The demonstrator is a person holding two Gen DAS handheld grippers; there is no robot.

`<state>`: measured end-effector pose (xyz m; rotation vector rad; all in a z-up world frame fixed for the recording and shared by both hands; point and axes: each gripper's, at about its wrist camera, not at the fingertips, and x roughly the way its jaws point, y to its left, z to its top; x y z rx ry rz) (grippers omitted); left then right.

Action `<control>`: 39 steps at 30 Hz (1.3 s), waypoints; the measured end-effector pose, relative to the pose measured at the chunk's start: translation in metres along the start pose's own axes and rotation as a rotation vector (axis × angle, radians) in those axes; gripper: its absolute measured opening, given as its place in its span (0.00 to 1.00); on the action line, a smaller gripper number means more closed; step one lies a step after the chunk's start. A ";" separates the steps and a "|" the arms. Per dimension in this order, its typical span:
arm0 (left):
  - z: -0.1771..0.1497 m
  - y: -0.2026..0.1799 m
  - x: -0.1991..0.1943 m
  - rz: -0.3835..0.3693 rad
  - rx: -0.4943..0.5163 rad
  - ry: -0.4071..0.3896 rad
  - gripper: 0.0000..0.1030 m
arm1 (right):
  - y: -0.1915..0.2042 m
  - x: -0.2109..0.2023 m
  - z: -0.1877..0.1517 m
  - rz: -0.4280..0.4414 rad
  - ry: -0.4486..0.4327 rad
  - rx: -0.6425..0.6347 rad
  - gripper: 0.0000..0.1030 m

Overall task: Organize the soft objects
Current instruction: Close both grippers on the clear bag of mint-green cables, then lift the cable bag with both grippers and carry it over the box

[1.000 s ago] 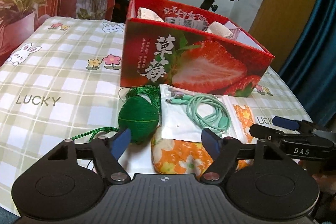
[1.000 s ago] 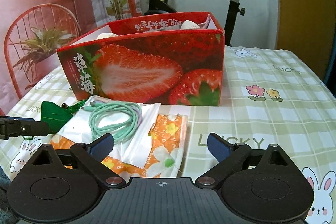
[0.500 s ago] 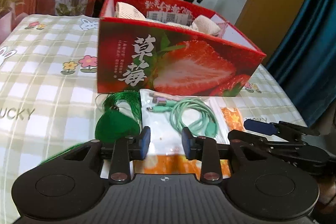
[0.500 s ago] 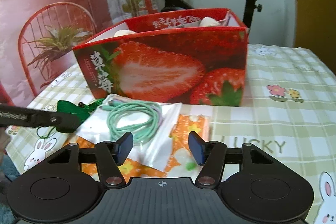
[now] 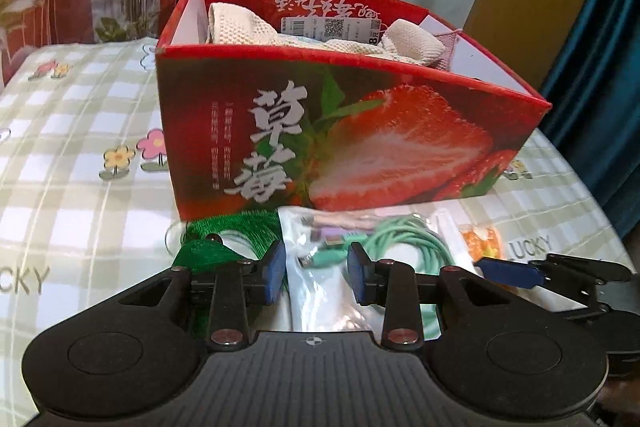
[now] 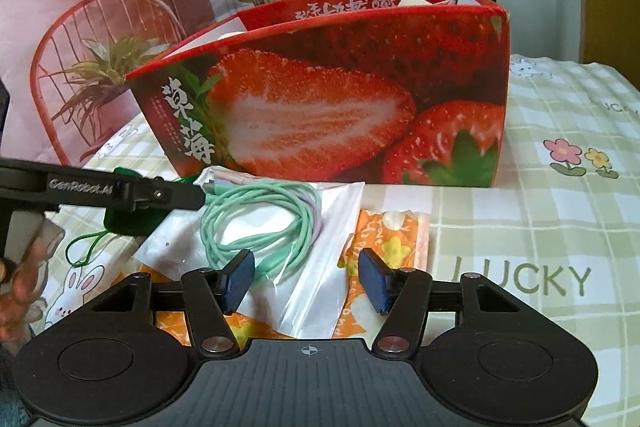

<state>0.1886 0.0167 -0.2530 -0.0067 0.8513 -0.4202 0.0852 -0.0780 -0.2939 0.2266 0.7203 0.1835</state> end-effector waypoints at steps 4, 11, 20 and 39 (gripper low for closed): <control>0.002 -0.006 0.004 0.011 0.030 0.013 0.43 | -0.001 0.001 -0.001 0.005 -0.003 0.004 0.53; -0.002 -0.017 0.005 -0.035 0.034 0.044 0.48 | -0.001 -0.002 -0.002 0.009 -0.005 0.025 0.50; -0.015 -0.036 -0.008 -0.116 0.046 0.054 0.44 | -0.009 -0.016 -0.003 -0.004 -0.032 0.071 0.46; -0.052 -0.018 -0.013 -0.150 -0.096 0.075 0.44 | -0.011 -0.019 -0.012 0.003 -0.015 0.082 0.46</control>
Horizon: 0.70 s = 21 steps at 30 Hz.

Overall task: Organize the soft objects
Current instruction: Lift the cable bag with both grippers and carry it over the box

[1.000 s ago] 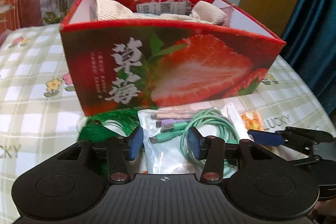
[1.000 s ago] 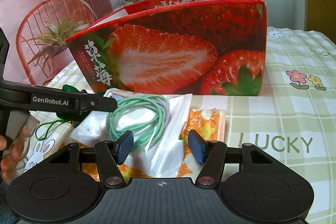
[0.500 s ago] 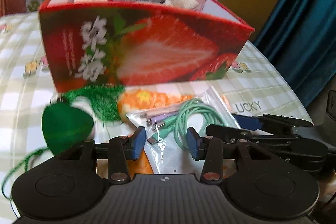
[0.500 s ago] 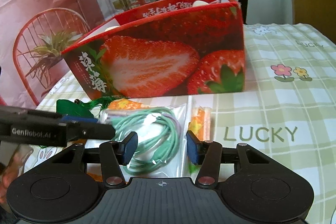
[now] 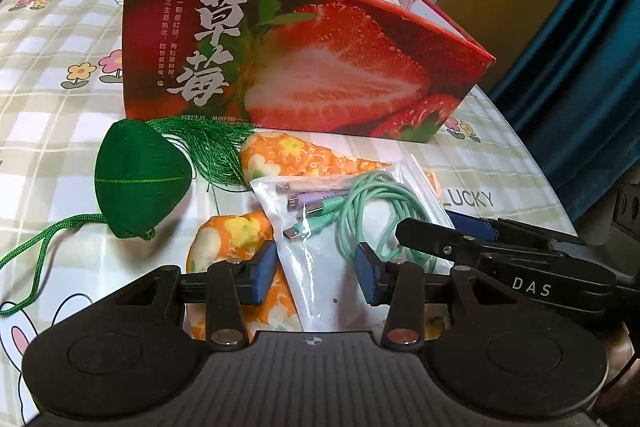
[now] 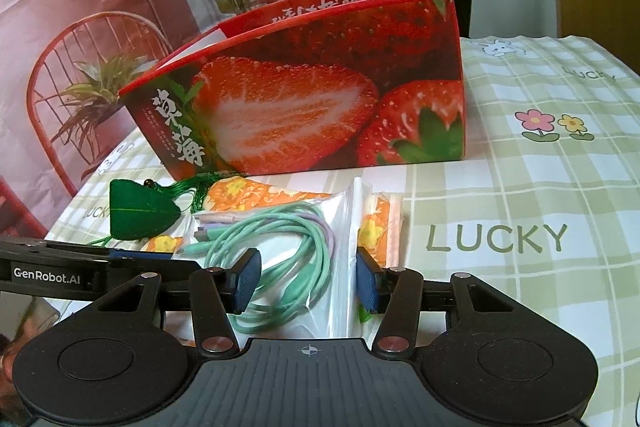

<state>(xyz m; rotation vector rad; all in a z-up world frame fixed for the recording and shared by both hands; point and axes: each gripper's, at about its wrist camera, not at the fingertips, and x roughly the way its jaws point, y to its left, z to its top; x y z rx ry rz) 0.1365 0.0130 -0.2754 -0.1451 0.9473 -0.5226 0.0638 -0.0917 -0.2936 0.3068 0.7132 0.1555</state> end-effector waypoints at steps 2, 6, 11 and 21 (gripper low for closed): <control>-0.001 0.002 0.000 -0.005 -0.007 -0.002 0.44 | 0.000 0.000 0.000 0.001 0.000 0.002 0.46; -0.001 0.003 0.001 -0.011 -0.015 -0.005 0.44 | 0.000 0.001 -0.001 0.002 -0.001 0.000 0.46; -0.001 0.003 0.002 -0.012 -0.019 -0.008 0.43 | -0.001 0.001 -0.001 0.007 -0.003 0.004 0.46; 0.000 0.000 -0.003 -0.039 -0.022 -0.017 0.32 | 0.002 -0.002 0.002 0.044 0.010 0.007 0.33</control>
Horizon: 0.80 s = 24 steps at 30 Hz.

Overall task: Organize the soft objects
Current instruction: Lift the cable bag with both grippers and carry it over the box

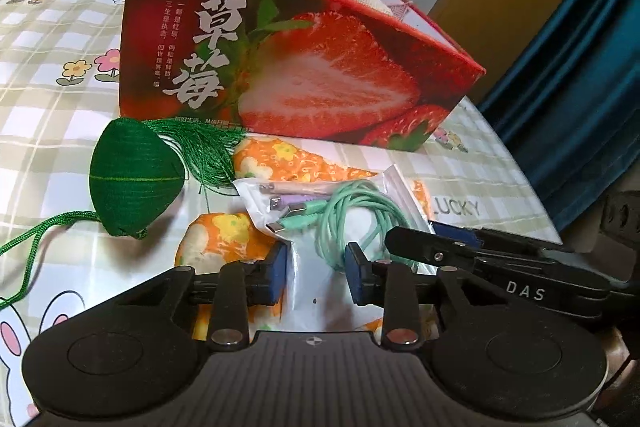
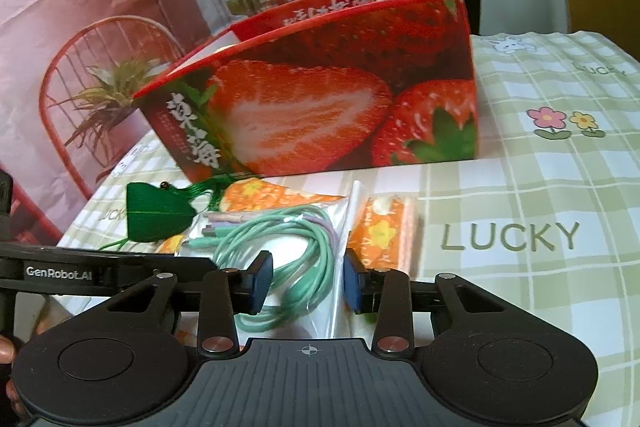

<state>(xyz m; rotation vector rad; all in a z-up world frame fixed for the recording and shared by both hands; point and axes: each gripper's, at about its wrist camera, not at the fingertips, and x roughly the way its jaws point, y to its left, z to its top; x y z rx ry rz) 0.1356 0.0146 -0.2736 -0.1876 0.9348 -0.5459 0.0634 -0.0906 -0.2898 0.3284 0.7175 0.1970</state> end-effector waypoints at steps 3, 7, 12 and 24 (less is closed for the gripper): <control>-0.001 0.004 0.003 -0.009 -0.025 0.013 0.32 | -0.004 0.001 -0.001 -0.003 0.010 0.016 0.30; 0.000 0.003 0.003 -0.010 -0.021 0.014 0.32 | -0.009 -0.001 -0.001 0.002 0.016 0.054 0.25; 0.007 0.003 -0.009 -0.029 -0.022 -0.033 0.32 | -0.004 -0.009 0.004 0.038 -0.021 0.052 0.21; 0.055 -0.021 -0.062 -0.058 0.081 -0.185 0.32 | 0.010 -0.049 0.056 0.081 -0.187 0.003 0.19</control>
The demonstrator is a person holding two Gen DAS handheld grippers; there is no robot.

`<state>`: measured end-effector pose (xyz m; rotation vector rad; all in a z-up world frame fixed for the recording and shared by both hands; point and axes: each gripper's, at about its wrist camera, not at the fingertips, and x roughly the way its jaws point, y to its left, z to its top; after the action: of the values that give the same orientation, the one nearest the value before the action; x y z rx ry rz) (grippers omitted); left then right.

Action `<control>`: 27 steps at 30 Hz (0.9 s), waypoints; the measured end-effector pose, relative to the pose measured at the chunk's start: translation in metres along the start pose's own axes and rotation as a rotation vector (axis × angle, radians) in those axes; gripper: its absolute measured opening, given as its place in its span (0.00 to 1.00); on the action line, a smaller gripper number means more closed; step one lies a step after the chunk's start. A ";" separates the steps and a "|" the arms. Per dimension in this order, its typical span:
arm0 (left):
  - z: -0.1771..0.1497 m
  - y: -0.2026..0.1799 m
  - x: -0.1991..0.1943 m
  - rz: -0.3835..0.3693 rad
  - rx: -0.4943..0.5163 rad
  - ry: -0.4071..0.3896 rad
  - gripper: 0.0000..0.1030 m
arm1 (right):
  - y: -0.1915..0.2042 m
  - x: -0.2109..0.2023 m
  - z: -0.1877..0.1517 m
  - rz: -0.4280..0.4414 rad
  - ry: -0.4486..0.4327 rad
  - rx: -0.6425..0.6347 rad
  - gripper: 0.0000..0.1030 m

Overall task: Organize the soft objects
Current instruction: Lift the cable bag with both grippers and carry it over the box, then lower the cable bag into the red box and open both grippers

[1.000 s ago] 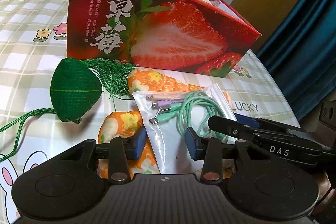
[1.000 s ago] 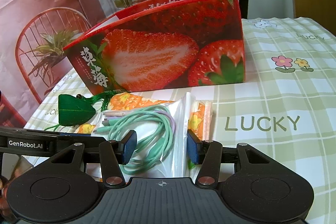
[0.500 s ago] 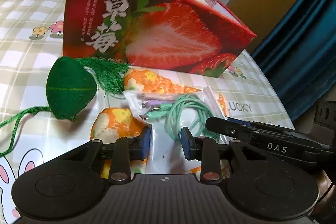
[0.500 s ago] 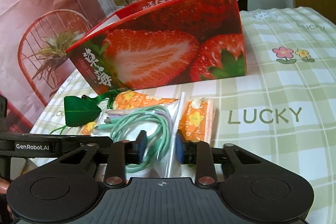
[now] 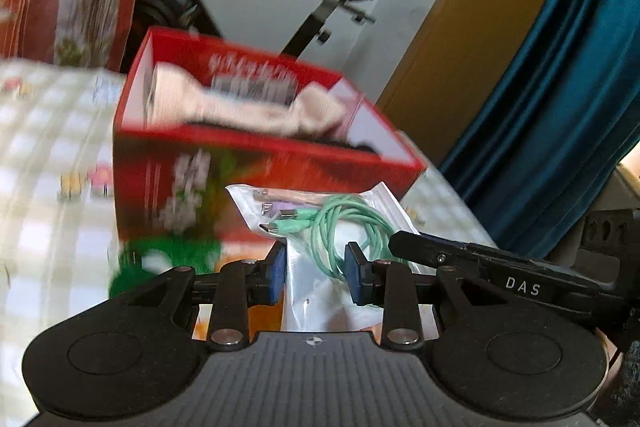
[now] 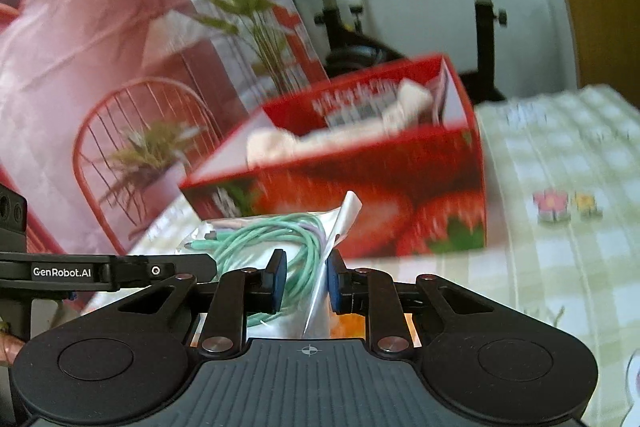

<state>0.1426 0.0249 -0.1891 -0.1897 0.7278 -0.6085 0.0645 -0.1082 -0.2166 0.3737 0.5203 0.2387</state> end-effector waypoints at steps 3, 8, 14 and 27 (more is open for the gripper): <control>0.019 -0.003 -0.001 -0.003 0.016 -0.024 0.32 | 0.005 0.001 0.024 0.007 -0.034 -0.030 0.19; 0.050 -0.003 0.007 -0.003 0.030 -0.054 0.32 | 0.007 0.012 0.065 0.016 -0.071 -0.057 0.19; 0.084 0.014 0.036 0.015 0.009 -0.044 0.32 | -0.007 0.049 0.101 0.012 -0.042 -0.068 0.19; 0.116 0.043 0.095 0.087 0.002 0.065 0.32 | -0.036 0.134 0.121 -0.049 0.086 -0.068 0.19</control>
<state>0.2961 -0.0001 -0.1729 -0.1361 0.7938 -0.5349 0.2457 -0.1331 -0.1925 0.2852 0.6040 0.2252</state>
